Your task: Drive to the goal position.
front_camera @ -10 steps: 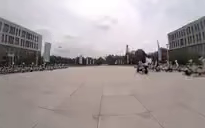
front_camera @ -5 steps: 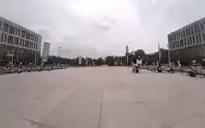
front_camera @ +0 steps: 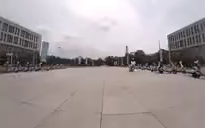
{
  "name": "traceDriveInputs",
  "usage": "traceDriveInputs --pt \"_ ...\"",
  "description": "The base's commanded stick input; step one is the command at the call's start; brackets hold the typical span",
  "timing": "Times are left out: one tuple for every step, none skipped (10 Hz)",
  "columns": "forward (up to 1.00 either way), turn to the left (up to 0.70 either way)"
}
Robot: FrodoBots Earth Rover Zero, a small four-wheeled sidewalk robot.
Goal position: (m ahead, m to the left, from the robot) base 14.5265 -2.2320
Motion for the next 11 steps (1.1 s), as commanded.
traceDriveInputs --pt "0.7 0.01" --pt "0.7 0.01" --pt "0.7 0.01" --pt "0.7 0.01" --pt "0.7 0.01" --pt "0.7 0.01" --pt "0.7 0.01" --pt "0.7 0.01" --pt "0.7 0.01" --pt "0.7 0.01" --pt "0.7 0.01"
